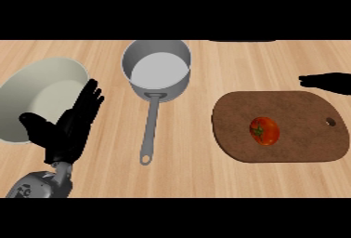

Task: Pick the tomato from the cutting board and place it in the pot

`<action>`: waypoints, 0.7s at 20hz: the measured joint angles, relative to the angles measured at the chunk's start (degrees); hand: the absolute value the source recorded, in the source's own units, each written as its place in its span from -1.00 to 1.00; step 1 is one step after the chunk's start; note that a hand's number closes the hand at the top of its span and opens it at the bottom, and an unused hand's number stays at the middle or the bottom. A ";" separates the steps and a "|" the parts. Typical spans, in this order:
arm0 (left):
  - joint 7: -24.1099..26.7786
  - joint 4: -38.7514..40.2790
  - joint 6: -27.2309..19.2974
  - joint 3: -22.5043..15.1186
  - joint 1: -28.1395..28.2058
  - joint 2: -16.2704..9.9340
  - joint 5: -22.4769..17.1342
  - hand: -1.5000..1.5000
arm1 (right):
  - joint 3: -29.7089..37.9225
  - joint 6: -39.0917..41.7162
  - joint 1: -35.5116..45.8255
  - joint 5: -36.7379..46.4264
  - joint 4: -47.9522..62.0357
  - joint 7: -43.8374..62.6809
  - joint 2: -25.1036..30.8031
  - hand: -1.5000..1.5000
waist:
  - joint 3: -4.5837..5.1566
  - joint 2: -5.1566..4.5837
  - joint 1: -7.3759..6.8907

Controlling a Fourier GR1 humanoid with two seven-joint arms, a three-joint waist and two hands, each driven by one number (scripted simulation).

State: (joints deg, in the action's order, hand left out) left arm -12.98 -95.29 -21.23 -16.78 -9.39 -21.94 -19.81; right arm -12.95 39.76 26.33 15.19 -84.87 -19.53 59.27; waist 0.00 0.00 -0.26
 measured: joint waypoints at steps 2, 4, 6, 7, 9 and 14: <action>-0.18 -0.43 0.88 0.58 0.81 0.31 0.36 0.00 | 0.92 0.04 -0.30 1.41 0.82 -0.11 -1.78 -1.00 | 0.01 0.01 -0.03; -0.47 -1.10 1.17 1.05 1.60 0.83 0.92 0.00 | 2.69 1.04 -1.46 1.12 -1.10 0.88 -2.58 -1.00 | 0.01 0.04 0.12; -0.19 -0.85 1.94 1.56 1.99 1.45 1.65 0.00 | 3.92 1.23 -1.79 1.89 -1.00 0.73 -4.18 -1.00 | 0.01 0.03 0.12; -0.83 -0.70 1.68 1.63 1.30 2.06 2.19 0.00 | 4.83 1.79 -1.87 1.73 -1.15 0.94 -4.34 -1.00 | 0.00 0.03 0.17; -1.86 -1.12 2.11 2.65 0.93 2.28 2.57 0.00 | 5.22 1.98 -2.10 2.76 -1.40 1.49 -6.20 -1.00 | 0.01 0.03 0.13; -1.89 -0.59 4.00 4.35 1.32 3.64 3.54 0.00 | 7.06 4.19 -4.88 3.81 -6.16 6.15 -9.91 -1.00 | 0.01 0.06 0.29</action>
State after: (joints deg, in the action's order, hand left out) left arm -14.87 -95.88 -17.23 -12.42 -8.07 -18.30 -16.27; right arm -5.88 43.95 21.45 19.00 -91.03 -13.38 49.36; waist 0.01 0.06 0.03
